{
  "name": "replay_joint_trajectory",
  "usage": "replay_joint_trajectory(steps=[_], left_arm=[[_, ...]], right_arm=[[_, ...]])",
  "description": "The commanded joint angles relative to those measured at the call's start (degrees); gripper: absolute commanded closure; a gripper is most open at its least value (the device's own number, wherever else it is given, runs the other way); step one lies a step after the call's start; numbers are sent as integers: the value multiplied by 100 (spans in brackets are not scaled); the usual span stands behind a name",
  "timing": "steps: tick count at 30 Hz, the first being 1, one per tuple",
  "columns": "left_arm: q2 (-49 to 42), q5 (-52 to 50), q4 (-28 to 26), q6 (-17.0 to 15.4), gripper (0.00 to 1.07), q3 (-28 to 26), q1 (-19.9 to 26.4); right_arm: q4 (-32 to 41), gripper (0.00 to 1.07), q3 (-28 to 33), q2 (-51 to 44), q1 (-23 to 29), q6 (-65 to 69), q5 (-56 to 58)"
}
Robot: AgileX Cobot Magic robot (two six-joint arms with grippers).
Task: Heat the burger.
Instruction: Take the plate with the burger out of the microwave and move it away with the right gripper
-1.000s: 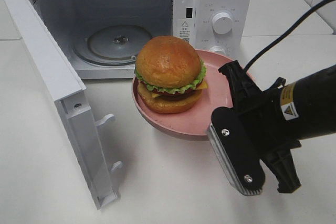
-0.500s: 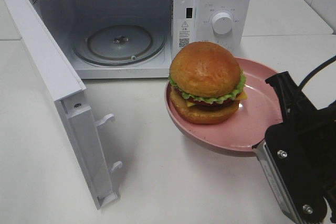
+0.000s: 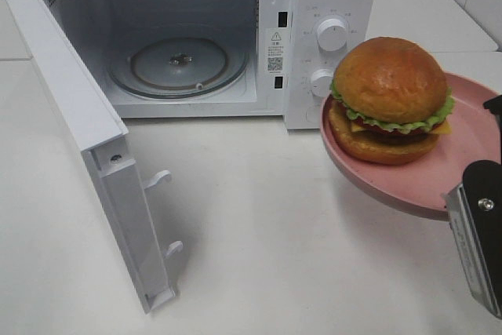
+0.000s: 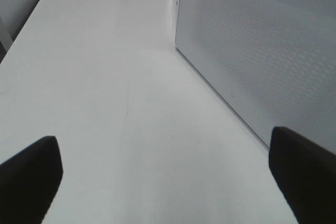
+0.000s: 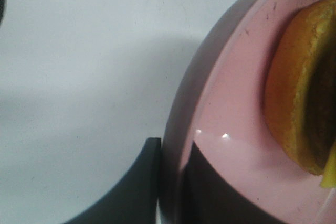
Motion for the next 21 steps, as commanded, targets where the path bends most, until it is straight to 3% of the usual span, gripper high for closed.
replay_joint_trajectory(steps=[1, 9, 21], left_arm=[[-103, -80, 6, -29, 7, 23, 17], [-103, -80, 6, -29, 7, 23, 17], [-103, -80, 6, -29, 7, 23, 17]], right_arm=[[-688, 107, -34, -86, -29, 951, 172], [-1541, 107, -34, -86, -29, 2550, 733], [-1833, 107, -34, -86, -29, 4062, 1490]])
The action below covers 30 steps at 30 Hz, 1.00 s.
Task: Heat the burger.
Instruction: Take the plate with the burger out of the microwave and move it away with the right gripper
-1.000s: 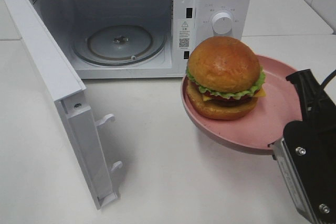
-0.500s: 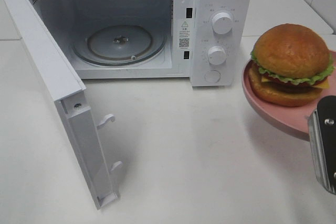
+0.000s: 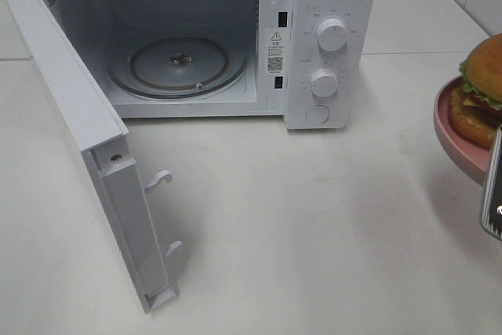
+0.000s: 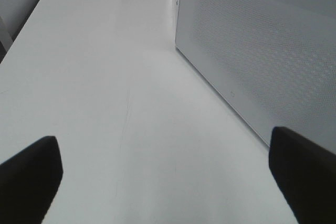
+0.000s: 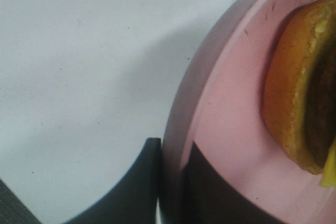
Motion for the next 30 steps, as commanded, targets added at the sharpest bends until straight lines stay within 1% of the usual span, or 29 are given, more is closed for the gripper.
replay_joint_trajectory(steps=[1, 3, 4, 6, 8, 9, 10, 11, 13, 14, 16, 19, 23, 25, 29, 30], left_arm=[[-103, -80, 6, -29, 7, 23, 17], [-103, -80, 6, -29, 7, 23, 17], [-103, -80, 6, -29, 7, 23, 17], [-103, -80, 6, -29, 7, 23, 17], [-103, -80, 6, -29, 7, 23, 17], [-103, -80, 6, -29, 7, 23, 17], [-103, -80, 6, -29, 7, 23, 17], [-103, -80, 6, -29, 7, 23, 17], [-103, -80, 6, -29, 7, 23, 17], [-103, -80, 6, -29, 7, 23, 17], [-103, -80, 6, -29, 7, 23, 17], [-103, -80, 6, -29, 7, 23, 17], [-103, -80, 6, -29, 7, 23, 17], [-103, -80, 6, -29, 7, 23, 17], [-103, -80, 6, -29, 7, 23, 17], [-103, -80, 6, -29, 7, 23, 17]], right_arm=[[-493, 107, -34, -69, -29, 447, 132], [-688, 107, -34, 86, -29, 1089, 487], [-688, 107, -34, 86, -29, 1089, 487], [-745, 107, -34, 355, -29, 1576, 659], [-751, 107, -34, 464, -29, 1725, 676], [-791, 107, -34, 676, -29, 2103, 676], [-791, 107, -34, 676, -29, 2103, 676], [-837, 107, -86, 922, -29, 2561, 676], [-888, 107, -109, 1020, -29, 2813, 693], [-974, 107, -183, 1283, -29, 3317, 705], [-1008, 107, -223, 1392, -29, 3512, 722], [-1100, 107, -464, 1942, -29, 4246, 756], [-1209, 107, -596, 2309, -29, 4738, 762], [-1278, 107, -733, 2733, -46, 5162, 779], [-1346, 107, -819, 3083, -46, 5403, 831], [-1369, 107, -900, 3335, -69, 5541, 831]])
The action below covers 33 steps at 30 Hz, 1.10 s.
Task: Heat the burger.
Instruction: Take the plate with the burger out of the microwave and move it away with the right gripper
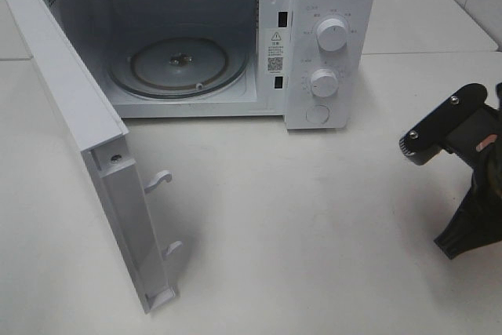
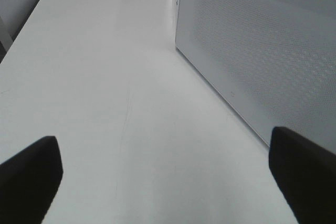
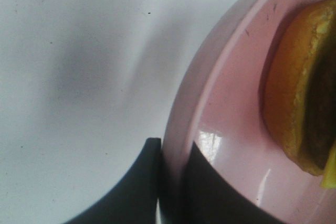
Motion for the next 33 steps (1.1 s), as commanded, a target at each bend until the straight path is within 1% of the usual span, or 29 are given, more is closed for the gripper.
replay_joint_trajectory(steps=[1, 3, 4, 6, 11, 13, 14, 15, 18, 21, 25, 27, 33], left_arm=[[-103, -80, 6, -29, 7, 23, 17], [-103, -80, 6, -29, 7, 23, 17], [-103, -80, 6, -29, 7, 23, 17], [-103, -80, 6, -29, 7, 23, 17], [-103, -80, 6, -29, 7, 23, 17], [-103, -80, 6, -29, 7, 23, 17], [-103, -80, 6, -29, 7, 23, 17], [-103, -80, 6, -29, 7, 23, 17], [-103, -80, 6, -29, 7, 23, 17], [-103, -80, 6, -29, 7, 23, 17], [-103, -80, 6, -29, 7, 23, 17], [-103, -80, 6, -29, 7, 23, 17], [-103, -80, 6, -29, 7, 23, 17]], right_arm=[[-413, 107, -115, 229, -69, 258, 264], [-413, 107, -206, 567, -264, 493, 206], [-413, 107, -206, 567, -264, 493, 206], [-493, 107, -246, 837, -464, 665, 69], [-642, 107, -252, 1123, -670, 831, -115], [-728, 106, -252, 1335, -888, 1060, -315], [-728, 106, -252, 1335, -888, 1060, -315], [-842, 105, -252, 1455, -1008, 1215, -407], [-1008, 105, -252, 1644, -1152, 1381, -498], [-1112, 103, -378, 1816, -1295, 1593, -556], [-1238, 102, -487, 1988, -1381, 1719, -539], [-1364, 101, -539, 2223, -1381, 1862, -539], [-1432, 99, -590, 2613, -1381, 2338, -550]])
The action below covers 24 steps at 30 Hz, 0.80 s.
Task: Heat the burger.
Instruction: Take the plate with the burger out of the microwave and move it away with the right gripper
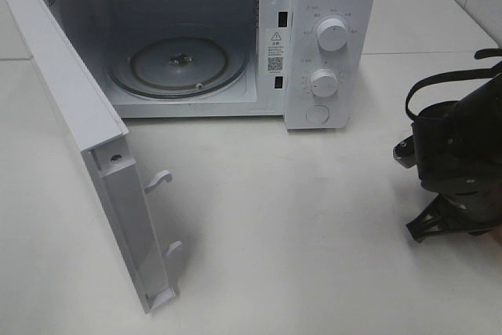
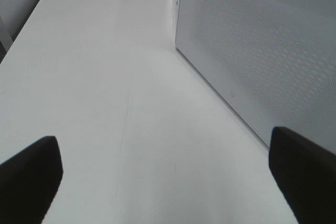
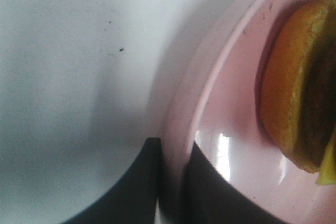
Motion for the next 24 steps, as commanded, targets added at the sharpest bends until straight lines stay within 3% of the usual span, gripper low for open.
replay_joint_trajectory(steps=[1, 10, 12, 14, 16, 17, 24], left_arm=[[-103, -80, 6, -29, 7, 23, 17], [-103, -80, 6, -29, 7, 23, 17], [-103, -80, 6, -29, 7, 23, 17], [-103, -80, 6, -29, 7, 23, 17], [-103, -80, 6, -29, 7, 23, 17], [-103, -80, 6, -29, 7, 23, 17], [-103, -80, 6, -29, 7, 23, 17]], right_arm=[[-275, 98, -34, 304, -34, 413, 281], [-218, 91, -103, 596, -34, 430, 286], [-126, 86, -103, 556, -34, 361, 292], [-74, 70, -97, 418, -17, 183, 298], [-40, 67, -97, 384, -17, 132, 304], [86, 60, -97, 281, -17, -23, 298], [527, 48, -97, -264, -17, -722, 298]])
